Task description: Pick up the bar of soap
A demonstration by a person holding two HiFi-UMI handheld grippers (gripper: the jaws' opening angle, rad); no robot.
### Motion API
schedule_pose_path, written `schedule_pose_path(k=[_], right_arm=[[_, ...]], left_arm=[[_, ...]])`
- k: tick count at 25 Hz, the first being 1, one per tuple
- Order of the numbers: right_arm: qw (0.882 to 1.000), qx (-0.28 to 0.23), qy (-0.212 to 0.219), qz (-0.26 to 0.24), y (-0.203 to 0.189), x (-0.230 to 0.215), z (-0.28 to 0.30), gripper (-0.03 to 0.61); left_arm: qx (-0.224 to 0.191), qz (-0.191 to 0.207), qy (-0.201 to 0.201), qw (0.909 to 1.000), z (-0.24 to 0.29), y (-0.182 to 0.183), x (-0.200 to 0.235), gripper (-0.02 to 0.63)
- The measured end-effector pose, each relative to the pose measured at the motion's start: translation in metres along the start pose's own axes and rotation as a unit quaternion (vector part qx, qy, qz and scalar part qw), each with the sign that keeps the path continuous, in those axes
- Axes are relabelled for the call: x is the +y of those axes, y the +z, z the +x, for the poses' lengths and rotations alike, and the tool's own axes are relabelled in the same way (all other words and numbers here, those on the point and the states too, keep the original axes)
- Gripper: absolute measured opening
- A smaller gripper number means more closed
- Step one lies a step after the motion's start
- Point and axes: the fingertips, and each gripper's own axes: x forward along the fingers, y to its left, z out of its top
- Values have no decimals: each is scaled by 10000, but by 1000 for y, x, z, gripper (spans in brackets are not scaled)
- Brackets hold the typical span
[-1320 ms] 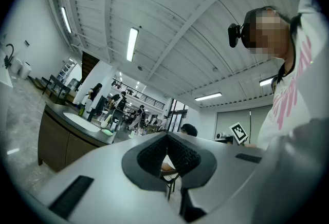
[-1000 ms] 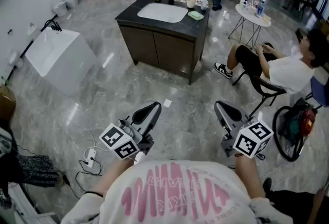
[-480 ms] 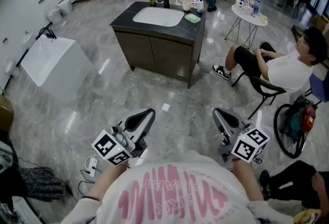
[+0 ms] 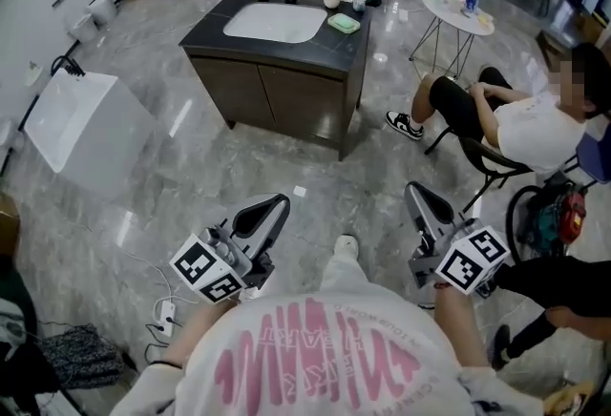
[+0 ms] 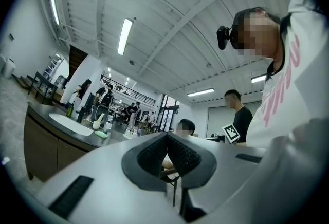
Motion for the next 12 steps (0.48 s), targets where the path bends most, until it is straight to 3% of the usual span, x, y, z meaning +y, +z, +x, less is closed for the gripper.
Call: schedule_pose_path(k=[6, 12], right_arm=[[9995, 195, 247, -20, 31, -70, 57, 12], [9965, 487, 507, -454, 62, -133, 113, 12]], left_arm=[[37, 151, 25, 9999, 75, 11, 49, 9], [67, 105, 194, 9997, 138, 17, 102, 9]])
